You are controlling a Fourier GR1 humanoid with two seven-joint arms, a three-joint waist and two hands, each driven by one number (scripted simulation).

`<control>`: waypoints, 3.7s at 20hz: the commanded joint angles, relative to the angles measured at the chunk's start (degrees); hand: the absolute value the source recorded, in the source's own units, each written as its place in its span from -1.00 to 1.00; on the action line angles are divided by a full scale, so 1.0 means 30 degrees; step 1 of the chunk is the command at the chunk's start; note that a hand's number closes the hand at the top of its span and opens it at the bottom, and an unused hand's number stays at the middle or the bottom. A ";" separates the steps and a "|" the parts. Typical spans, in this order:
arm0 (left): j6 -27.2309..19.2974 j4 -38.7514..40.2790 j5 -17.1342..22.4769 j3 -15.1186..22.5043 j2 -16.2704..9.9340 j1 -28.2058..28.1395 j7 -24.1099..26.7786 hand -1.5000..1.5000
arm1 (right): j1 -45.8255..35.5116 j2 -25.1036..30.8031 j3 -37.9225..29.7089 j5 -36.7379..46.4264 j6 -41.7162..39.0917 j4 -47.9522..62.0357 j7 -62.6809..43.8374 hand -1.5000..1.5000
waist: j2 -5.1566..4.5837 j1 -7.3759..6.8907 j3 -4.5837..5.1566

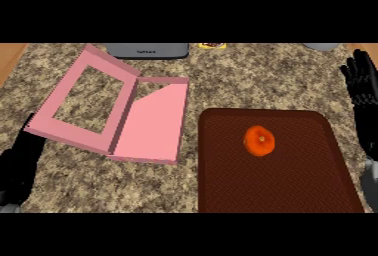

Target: Pick the squash from the tray and place it in the cardboard box

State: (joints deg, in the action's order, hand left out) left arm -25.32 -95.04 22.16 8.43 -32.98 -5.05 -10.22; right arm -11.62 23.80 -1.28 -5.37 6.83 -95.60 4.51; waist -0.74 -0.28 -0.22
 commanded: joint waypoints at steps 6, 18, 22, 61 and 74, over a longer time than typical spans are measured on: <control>0.0769 0.0534 -0.2673 0.0467 -0.2054 -0.0620 0.1877 0.00 | 0.5988 -0.3412 -0.2880 0.3978 0.8468 -0.2158 0.4377 -1.00 | 0.0855 0.4567 -0.0062; 0.1864 0.0650 -0.3363 0.1724 -0.1776 -0.0765 0.3334 0.00 | 1.4199 -0.7894 -0.0102 0.8496 1.7136 -0.1904 0.9608 -1.00 | 0.0143 0.3136 0.0160; 0.2260 0.1021 -0.3835 0.2567 -0.1296 -0.0320 0.3854 0.00 | 1.7572 -0.7917 0.3083 0.9625 1.9943 -0.1535 0.8519 -1.00 | 0.0118 0.2395 0.0183; 0.3522 0.4536 -0.5462 0.4020 0.1097 0.5288 0.3554 0.00 | 2.4885 -0.7932 0.9916 1.8432 2.4398 -0.3808 -0.3632 -1.00 | -0.0841 -0.0598 0.0206; 0.3735 0.5415 -0.5695 0.4126 0.1522 0.5311 0.4151 0.00 | 2.2395 -0.7933 0.7956 2.1570 2.0292 -0.3868 -0.8947 -1.00 | -0.0814 -0.0928 0.0233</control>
State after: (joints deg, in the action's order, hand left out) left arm -14.27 -80.02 5.04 20.70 -29.19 11.11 1.48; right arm 58.56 0.00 24.61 56.32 71.20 -107.09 -17.55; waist -3.24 -3.05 0.43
